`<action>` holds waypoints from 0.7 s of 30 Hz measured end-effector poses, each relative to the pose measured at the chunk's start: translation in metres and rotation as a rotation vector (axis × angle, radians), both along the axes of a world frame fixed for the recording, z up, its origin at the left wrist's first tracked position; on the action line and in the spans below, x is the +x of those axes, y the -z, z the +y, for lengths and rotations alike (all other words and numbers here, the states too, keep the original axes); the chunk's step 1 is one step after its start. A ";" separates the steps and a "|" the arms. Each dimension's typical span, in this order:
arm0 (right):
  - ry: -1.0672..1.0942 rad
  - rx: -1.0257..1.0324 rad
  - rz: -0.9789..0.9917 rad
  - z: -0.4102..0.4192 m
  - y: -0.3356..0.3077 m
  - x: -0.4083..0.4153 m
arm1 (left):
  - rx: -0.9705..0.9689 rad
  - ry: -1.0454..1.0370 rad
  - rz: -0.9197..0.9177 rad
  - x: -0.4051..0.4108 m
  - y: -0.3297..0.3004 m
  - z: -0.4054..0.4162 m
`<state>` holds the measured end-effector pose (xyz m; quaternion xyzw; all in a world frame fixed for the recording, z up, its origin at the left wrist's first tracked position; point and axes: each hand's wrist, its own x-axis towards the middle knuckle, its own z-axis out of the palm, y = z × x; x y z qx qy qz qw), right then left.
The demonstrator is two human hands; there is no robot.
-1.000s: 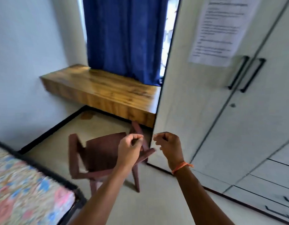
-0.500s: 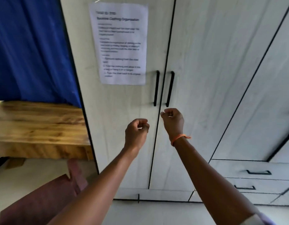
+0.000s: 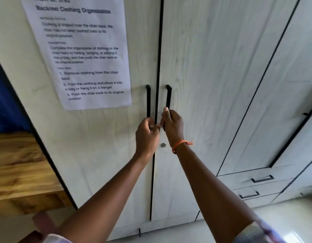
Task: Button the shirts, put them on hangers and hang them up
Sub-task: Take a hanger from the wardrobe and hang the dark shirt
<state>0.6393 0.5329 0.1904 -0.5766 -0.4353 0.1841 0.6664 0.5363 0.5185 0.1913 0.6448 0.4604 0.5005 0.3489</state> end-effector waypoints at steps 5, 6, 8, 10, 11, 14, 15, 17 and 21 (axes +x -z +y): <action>0.113 0.111 -0.038 -0.040 0.009 -0.008 | 0.114 -0.035 -0.070 0.026 0.009 -0.025; 0.132 0.135 -0.025 -0.053 0.013 -0.008 | 0.158 -0.040 -0.109 0.027 0.009 -0.036; 0.149 0.198 0.007 -0.082 0.020 -0.005 | 0.239 -0.007 -0.193 0.029 0.009 -0.059; 0.168 0.257 0.033 -0.108 0.020 -0.003 | 0.270 0.036 -0.258 0.028 0.008 -0.079; 0.199 0.282 0.044 -0.125 0.019 -0.001 | 0.276 0.058 -0.267 0.030 0.008 -0.093; 0.317 0.366 0.056 -0.171 0.013 0.011 | 0.311 0.148 -0.281 0.043 0.006 -0.130; 0.359 0.388 0.060 -0.184 0.014 0.016 | 0.323 0.183 -0.289 0.049 0.006 -0.140; 0.477 0.401 0.060 -0.209 0.017 0.034 | 0.351 0.255 -0.289 0.066 0.005 -0.162; 0.710 0.387 0.035 -0.252 0.018 0.082 | 0.327 0.481 -0.268 0.103 0.005 -0.205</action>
